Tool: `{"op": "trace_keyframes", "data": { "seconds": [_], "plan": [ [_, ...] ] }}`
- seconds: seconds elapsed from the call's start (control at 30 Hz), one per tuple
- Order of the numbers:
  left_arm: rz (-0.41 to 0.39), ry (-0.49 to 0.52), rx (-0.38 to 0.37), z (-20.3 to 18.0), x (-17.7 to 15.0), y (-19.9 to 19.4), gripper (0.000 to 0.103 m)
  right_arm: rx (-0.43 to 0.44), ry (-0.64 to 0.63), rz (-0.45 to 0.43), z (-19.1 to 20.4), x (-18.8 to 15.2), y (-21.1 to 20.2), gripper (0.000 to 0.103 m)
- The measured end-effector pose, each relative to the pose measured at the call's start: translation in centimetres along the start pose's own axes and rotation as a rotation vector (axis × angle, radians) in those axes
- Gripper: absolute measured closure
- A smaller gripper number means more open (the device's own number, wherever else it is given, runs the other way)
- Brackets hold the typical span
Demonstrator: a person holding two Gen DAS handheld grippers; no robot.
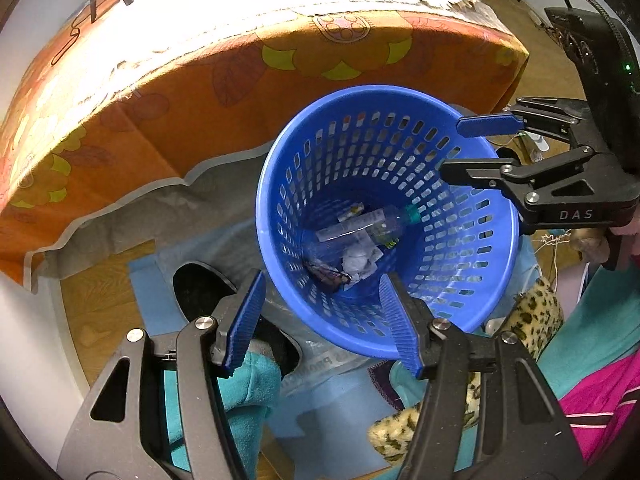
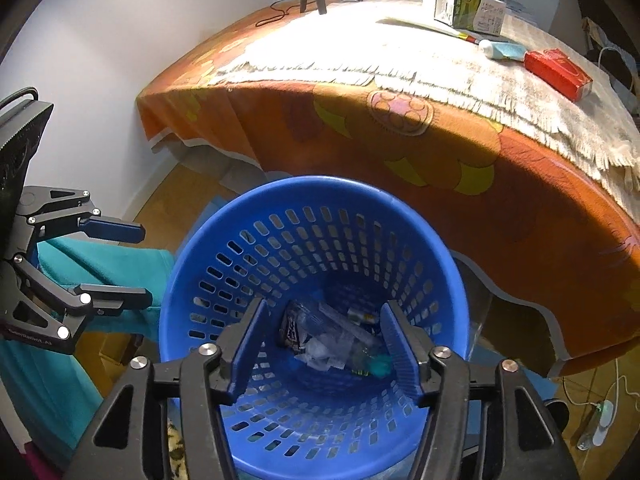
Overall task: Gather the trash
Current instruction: 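Carry bottle and blue wrapper to the blue basket and open both tools, then move both tools back over the bed toward the carton and red box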
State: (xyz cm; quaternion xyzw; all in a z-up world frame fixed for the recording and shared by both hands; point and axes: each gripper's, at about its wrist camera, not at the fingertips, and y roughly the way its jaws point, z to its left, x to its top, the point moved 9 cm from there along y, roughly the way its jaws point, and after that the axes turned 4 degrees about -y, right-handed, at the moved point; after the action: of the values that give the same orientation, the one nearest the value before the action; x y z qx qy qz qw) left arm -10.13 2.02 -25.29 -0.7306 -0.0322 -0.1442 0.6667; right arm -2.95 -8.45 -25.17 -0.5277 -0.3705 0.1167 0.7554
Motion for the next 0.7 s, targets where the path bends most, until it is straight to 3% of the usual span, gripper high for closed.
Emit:
{"op": "trace_keyframes", "data": {
  "seconds": [0.4, 0.7],
  "plan": [
    [-0.024, -0.032, 0.0, 0.4, 0.9, -0.5, 0.042, -0.077, 0.01, -0.089, -0.8, 2.1, -3.5, 0.02],
    [-0.055, -0.066, -0.021, 0.3, 2.9, -1.3, 0.042, -0.116, 0.033, -0.129, -1.9, 3.5, -5.3, 0.019]
  ]
}}
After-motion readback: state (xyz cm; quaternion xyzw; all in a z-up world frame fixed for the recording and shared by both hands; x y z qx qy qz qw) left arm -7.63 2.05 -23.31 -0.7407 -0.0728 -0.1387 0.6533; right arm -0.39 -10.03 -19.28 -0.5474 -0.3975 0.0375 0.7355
